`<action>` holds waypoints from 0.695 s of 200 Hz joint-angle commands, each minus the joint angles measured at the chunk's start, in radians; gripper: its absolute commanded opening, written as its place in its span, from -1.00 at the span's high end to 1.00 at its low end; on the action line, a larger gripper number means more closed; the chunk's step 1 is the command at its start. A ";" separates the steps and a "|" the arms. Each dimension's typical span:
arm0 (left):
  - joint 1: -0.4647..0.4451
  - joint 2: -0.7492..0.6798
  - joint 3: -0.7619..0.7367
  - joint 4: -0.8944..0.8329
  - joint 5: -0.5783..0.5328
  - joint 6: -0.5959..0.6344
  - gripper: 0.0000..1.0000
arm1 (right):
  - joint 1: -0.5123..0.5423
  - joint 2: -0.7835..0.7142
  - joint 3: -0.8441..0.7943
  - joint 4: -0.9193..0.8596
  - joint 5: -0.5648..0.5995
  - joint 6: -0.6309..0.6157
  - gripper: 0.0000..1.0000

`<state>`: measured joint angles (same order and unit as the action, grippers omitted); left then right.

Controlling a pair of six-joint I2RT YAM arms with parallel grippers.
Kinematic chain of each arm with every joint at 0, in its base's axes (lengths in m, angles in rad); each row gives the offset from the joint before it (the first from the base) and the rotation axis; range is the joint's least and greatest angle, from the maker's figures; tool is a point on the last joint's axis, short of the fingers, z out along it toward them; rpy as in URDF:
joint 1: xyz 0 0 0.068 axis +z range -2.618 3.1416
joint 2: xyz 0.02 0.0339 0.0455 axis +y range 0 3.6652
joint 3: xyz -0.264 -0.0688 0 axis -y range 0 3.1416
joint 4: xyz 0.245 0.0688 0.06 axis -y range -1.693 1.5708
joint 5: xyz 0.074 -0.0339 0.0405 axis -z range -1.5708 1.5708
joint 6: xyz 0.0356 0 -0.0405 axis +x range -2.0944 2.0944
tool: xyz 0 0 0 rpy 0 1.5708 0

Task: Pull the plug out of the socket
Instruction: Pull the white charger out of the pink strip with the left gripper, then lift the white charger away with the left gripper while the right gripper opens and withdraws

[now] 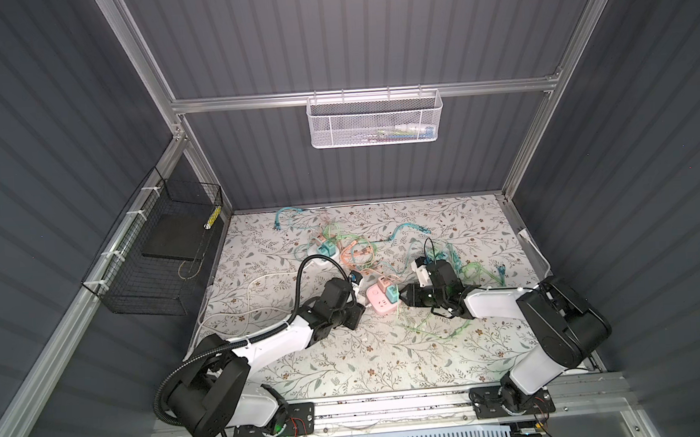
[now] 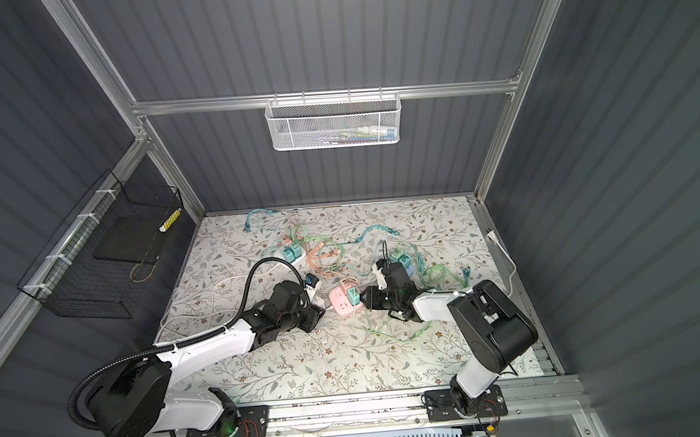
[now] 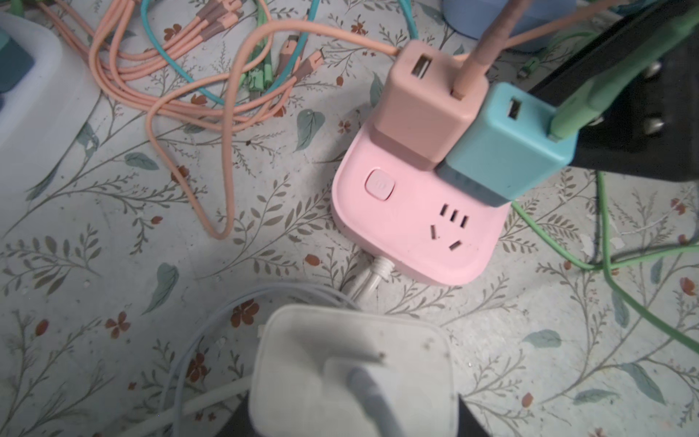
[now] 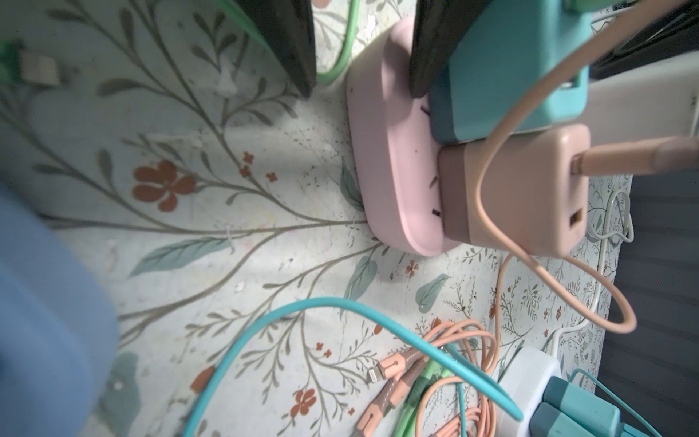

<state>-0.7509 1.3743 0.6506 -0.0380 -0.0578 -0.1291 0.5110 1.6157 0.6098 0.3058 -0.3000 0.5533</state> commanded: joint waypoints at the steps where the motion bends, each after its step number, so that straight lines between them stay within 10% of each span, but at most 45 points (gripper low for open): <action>1: 0.006 -0.013 0.068 -0.128 -0.042 -0.050 0.80 | -0.005 -0.015 -0.030 -0.083 0.042 -0.022 0.11; 139: 0.021 -0.020 0.183 -0.449 -0.089 -0.060 0.60 | -0.004 -0.130 -0.059 -0.111 0.101 -0.043 0.20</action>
<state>-0.7395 1.3483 0.7914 -0.4168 -0.1356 -0.1925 0.5098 1.5227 0.5610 0.2226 -0.2272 0.5312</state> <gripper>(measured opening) 0.484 0.406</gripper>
